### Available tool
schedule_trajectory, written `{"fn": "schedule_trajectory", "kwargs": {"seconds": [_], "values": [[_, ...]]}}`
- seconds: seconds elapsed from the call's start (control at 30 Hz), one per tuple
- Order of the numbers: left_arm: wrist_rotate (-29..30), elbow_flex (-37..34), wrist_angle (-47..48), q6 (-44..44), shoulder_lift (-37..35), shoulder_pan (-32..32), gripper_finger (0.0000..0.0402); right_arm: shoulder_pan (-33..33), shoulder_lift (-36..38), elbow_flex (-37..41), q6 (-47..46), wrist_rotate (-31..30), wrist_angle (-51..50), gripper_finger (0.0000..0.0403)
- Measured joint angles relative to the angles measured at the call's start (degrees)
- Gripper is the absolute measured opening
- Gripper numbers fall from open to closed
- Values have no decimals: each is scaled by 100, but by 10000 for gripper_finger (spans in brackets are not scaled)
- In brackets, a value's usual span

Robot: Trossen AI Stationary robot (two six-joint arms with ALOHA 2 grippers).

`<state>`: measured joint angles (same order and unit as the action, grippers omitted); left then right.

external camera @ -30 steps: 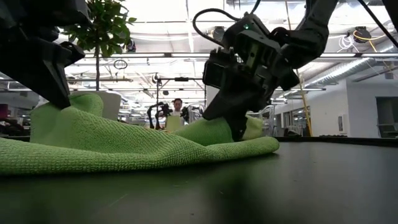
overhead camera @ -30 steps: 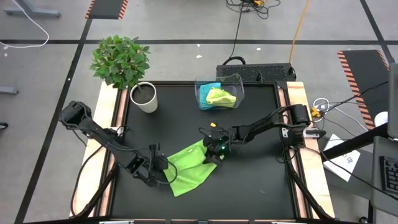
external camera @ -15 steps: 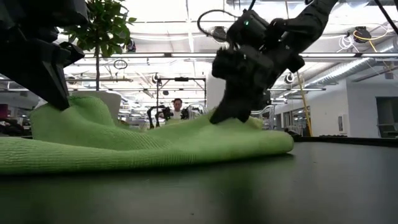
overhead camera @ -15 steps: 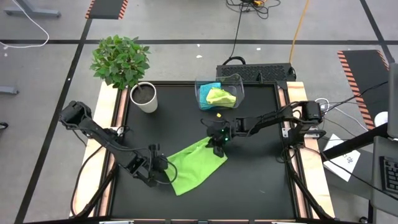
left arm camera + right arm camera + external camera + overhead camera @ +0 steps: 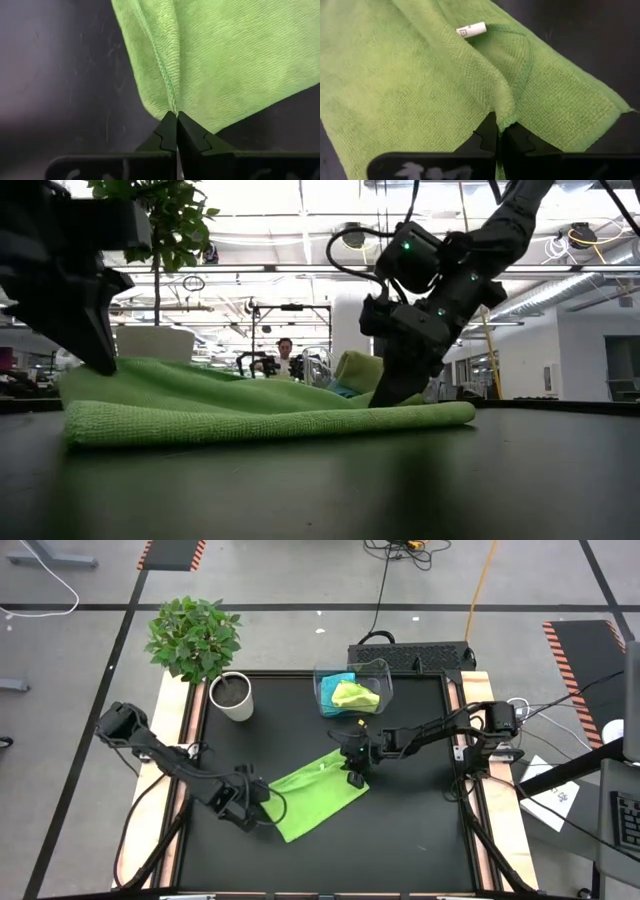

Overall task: Fold microfiber towels
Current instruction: Fold the green microfiber cloth

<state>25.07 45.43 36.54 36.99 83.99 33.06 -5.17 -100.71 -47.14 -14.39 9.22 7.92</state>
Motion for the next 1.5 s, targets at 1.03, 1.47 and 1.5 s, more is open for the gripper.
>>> {"fn": "schedule_trajectory", "kwargs": {"seconds": [1.03, 1.47, 1.5], "values": [[765, -262, 863, 298, -85, -598, 135, 80, 0, 72, 200, -354, 115, 0], [132, -262, -1332, -425, -325, -128, 170, 229, 665, 125, 337, -939, -193, 0], [26, -271, -1691, -566, -310, -110, 170, 229, 711, 148, 330, -1066, -195, 0]]}}
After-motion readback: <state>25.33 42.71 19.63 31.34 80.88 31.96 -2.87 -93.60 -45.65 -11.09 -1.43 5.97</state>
